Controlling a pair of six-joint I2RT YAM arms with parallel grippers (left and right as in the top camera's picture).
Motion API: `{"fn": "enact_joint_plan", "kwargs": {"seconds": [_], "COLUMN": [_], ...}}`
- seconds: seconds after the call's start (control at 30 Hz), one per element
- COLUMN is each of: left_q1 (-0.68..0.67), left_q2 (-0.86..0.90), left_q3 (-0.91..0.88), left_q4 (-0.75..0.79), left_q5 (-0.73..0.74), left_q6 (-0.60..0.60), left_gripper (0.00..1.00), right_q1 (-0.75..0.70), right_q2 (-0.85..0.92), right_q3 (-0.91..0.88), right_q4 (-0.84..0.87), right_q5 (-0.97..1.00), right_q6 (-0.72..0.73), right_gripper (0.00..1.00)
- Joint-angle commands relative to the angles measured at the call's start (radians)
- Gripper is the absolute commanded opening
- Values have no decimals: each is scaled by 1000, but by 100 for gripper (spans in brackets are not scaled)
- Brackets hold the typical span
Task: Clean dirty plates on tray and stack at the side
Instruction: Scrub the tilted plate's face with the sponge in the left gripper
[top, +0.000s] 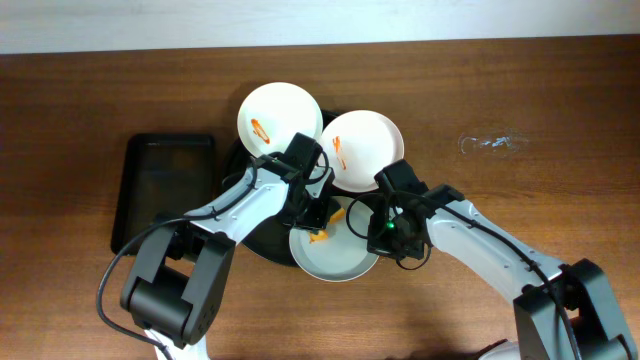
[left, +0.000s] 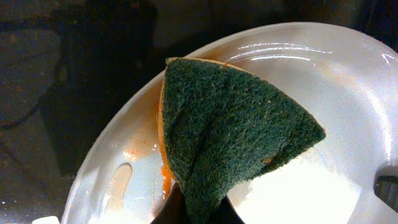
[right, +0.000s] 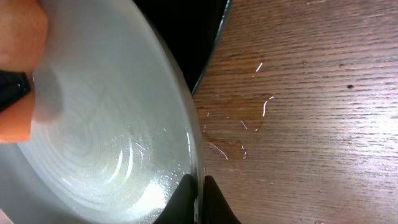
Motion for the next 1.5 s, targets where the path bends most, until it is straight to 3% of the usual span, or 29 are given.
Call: {"fn": "enact_joint_plan", "kwargs": {"seconds": [0.0,0.17,0.57,0.63,0.8,1.0,1.1,1.2,1.3,1.47], "left_q1": [-17,-94,-130,-123,-123,-95,-31,-21,-57,-94], "left_q2": [70,70,103,103,102,-1,-27,-29,-29,-29], "left_q3": [-68,-84,-78,-76,-42,248,292,282,222,120], "left_q4": [-24,-22,-114,-110,-63,-235,-266,-310,-334,-381], "left_q5": [-47,-106,-256,-408,-534,-772,-725,-406,-182,-139], "left_q6": [5,5,6,5,5,-26,-36,-35,13,13], "left_gripper": [0,0,0,0,0,0,0,0,0,0], "right_q1": [32,32,32,32,32,32,32,32,32,32], "right_q2": [3,3,3,3,3,3,3,3,3,3], "right_q3": [-1,-1,-1,-1,-1,-1,-1,-1,-1,-1], "right_q4": [17,14,-5,-5,-5,-5,-11,-12,-12,-12], "right_q5": [3,3,2,2,0,0,0,0,-1,-1], "right_q6": [37,36,36,36,35,35,35,35,35,35], "right_gripper": [4,4,4,4,4,4,4,4,4,4]}}
